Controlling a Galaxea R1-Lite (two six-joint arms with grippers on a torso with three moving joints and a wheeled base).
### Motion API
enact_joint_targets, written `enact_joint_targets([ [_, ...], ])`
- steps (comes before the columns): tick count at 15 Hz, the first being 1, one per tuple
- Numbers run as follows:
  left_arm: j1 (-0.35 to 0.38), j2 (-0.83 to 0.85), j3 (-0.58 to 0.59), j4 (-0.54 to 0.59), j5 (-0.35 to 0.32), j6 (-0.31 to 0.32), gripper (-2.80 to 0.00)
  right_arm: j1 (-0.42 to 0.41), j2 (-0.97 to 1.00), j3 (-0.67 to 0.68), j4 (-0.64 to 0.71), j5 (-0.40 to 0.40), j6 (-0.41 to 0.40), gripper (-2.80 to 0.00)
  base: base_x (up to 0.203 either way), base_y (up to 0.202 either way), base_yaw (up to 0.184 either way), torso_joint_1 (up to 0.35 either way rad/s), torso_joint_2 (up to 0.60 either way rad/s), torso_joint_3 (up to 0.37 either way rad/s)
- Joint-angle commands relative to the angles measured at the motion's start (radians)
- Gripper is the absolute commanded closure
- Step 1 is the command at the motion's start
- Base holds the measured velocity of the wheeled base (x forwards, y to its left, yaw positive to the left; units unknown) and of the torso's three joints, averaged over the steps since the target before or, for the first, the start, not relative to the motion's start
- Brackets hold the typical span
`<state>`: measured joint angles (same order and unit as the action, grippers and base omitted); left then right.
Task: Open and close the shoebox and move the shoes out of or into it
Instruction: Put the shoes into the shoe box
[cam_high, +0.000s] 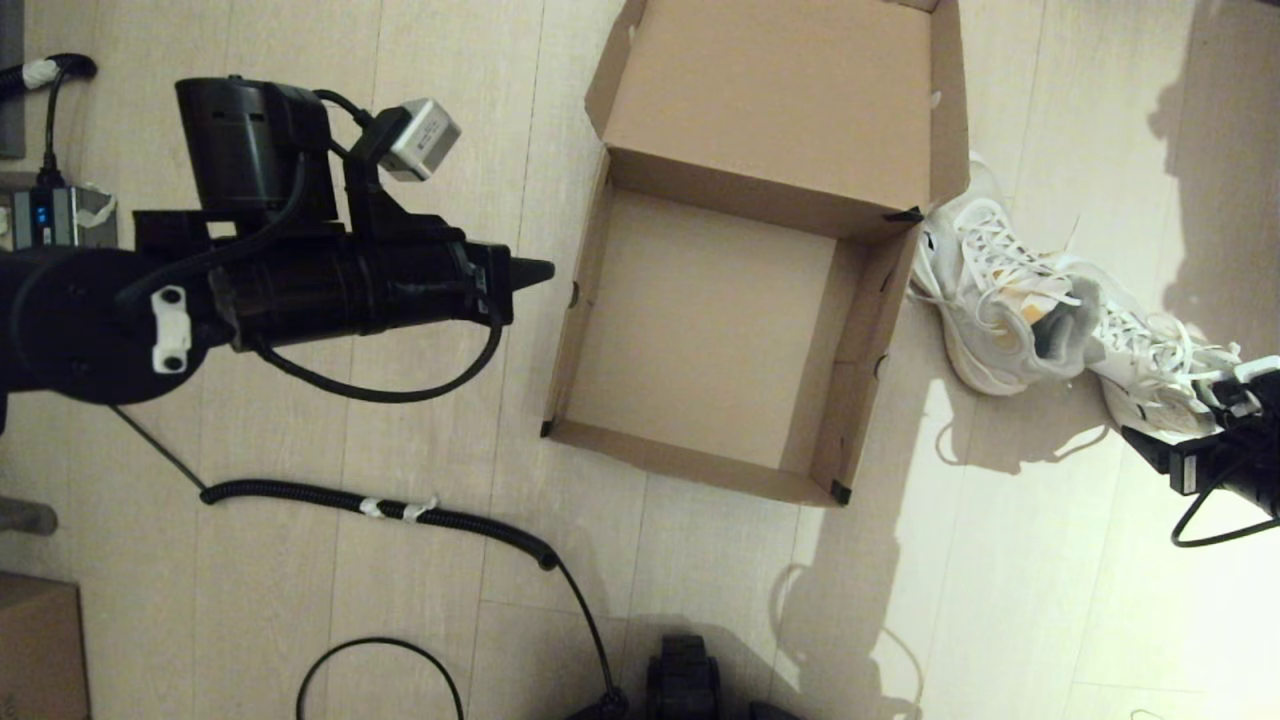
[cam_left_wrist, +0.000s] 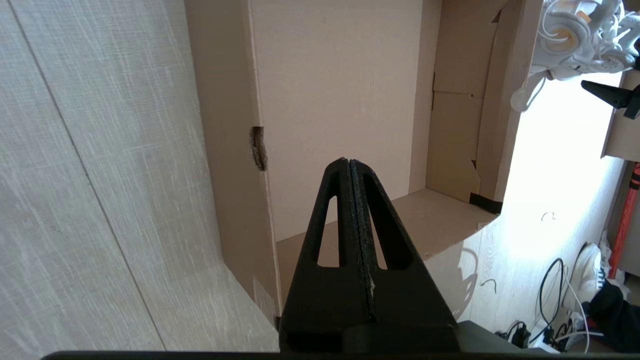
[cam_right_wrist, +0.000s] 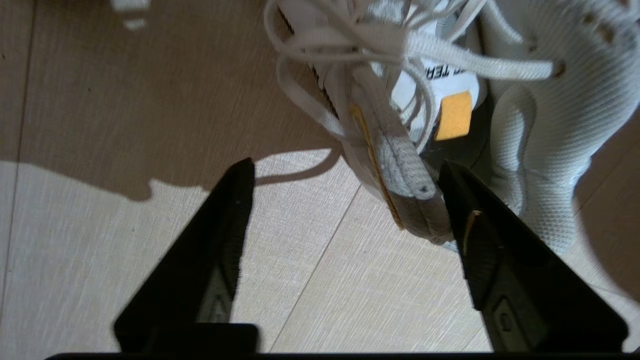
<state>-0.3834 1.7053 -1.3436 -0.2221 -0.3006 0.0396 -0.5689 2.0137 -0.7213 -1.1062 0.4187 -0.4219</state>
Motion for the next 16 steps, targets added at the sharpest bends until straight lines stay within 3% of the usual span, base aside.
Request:
enact_joint_targets([
  [1,0.0,0.0,0.0,-0.002,-0.002,0.0,0.0,0.0,0.042,-0.003,-0.008,0.002,-0.003,0.0,0.0,0.0,0.0,0.0,0.0,0.0],
  [6,0.0,-0.01,0.0,0.004,-0.002,0.0,0.0,0.001,0.028,0.011,-0.014,0.008,0.007,0.0,0.0,0.0,0.0,0.0,0.0,0.0],
  [10,0.0,-0.013,-0.002,0.0,0.0,0.0,0.0,0.006,-0.123,0.034,0.026,0.009,0.084,0.0,0.0,0.0,0.0,0.0,0.0,0.0],
  [13,0.0,-0.023,-0.002,-0.002,0.0,0.0,0.0,-0.003,-0.325,-0.021,0.251,0.006,0.153,0.0,0.0,0.0,0.0,0.0,0.0,0.0],
  [16,0.0,-0.036,0.0,-0.002,0.0,0.0,0.0,-0.016,-0.544,-0.22,0.601,0.002,0.207,0.0,0.0,0.0,0.0,0.0,0.0,0.0],
])
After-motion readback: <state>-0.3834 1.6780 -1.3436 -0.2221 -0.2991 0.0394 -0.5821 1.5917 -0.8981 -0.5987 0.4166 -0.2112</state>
